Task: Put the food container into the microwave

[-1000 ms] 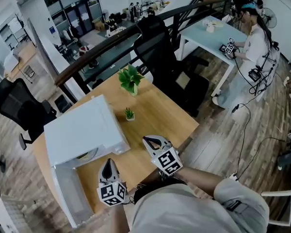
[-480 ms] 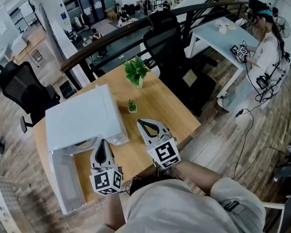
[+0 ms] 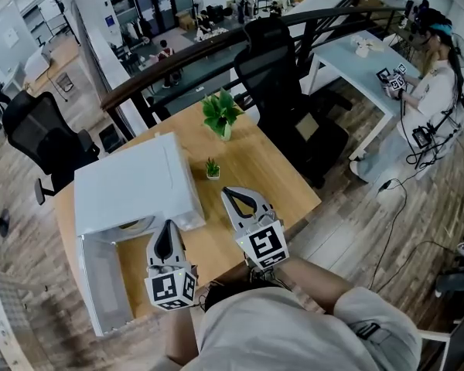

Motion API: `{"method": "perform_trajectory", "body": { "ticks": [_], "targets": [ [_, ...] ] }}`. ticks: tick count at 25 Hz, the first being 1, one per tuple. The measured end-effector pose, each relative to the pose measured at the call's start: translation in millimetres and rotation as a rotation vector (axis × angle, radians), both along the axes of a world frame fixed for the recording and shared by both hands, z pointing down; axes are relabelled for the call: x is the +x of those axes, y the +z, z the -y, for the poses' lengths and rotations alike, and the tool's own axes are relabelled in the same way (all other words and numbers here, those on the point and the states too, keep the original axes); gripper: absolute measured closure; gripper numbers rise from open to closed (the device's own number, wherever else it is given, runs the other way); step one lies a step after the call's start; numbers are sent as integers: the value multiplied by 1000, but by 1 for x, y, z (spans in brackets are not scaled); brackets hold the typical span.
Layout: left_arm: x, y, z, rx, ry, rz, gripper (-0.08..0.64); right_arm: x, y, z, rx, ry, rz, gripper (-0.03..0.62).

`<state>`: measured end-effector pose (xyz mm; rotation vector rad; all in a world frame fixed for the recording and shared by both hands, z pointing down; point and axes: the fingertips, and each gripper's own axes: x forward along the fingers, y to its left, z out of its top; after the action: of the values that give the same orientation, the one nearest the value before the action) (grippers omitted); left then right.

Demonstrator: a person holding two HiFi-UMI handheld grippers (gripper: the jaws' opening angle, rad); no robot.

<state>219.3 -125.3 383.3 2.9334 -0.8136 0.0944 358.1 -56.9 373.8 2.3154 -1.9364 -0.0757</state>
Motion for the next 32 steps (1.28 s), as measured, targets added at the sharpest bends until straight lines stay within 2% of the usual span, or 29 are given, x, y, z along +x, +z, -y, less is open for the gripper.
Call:
{"method": "perform_trajectory", "body": {
  "ticks": [32],
  "targets": [
    [-23, 1, 8, -4, -12, -17, 548, -30, -3, 20, 0, -43, -12, 589]
  ]
}}
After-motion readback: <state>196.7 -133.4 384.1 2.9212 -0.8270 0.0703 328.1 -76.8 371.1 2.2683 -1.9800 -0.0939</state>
